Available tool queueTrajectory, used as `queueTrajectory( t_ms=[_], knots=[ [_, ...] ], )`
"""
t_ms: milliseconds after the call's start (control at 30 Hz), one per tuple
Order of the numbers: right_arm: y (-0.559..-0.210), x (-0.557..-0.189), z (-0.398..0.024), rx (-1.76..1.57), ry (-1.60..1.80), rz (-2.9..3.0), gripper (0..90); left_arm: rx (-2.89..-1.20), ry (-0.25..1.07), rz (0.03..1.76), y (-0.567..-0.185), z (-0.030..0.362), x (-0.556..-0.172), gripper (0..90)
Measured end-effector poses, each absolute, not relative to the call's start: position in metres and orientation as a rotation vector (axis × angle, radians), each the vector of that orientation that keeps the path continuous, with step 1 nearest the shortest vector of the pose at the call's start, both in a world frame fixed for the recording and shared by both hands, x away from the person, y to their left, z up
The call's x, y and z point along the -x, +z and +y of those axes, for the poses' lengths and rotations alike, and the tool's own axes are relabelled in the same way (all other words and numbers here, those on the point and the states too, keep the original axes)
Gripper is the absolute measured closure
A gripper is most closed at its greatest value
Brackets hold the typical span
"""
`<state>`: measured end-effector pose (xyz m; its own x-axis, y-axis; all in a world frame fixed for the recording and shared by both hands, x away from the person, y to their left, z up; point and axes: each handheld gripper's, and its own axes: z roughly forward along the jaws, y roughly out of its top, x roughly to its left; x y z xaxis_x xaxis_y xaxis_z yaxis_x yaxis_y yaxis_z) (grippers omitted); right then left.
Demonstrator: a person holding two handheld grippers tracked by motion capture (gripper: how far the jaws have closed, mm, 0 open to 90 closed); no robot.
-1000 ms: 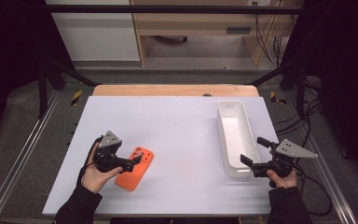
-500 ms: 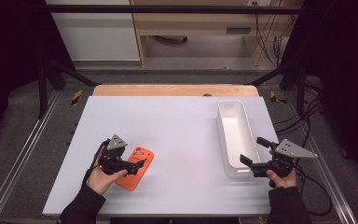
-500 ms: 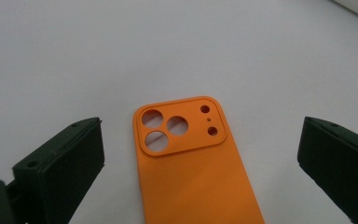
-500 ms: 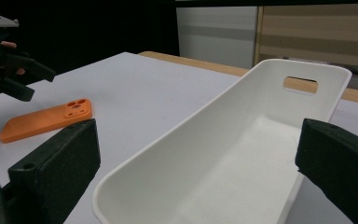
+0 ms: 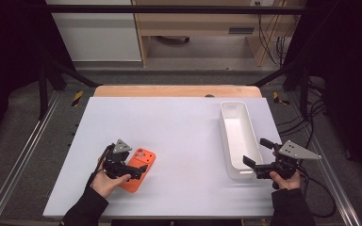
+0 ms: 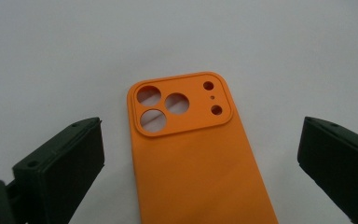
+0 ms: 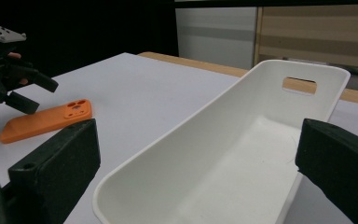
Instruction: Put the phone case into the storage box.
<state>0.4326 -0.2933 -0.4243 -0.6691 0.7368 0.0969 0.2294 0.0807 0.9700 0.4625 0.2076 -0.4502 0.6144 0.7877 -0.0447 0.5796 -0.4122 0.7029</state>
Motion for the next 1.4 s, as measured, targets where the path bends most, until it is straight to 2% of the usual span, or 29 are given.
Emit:
queueTrajectory(
  t_ms=[1400],
  knots=[
    [-0.424,-0.433,-0.292,-0.947,1.612,1.951,0.4,-2.243,0.365,1.169,-0.474,0.199,-0.465,2.0]
  ],
)
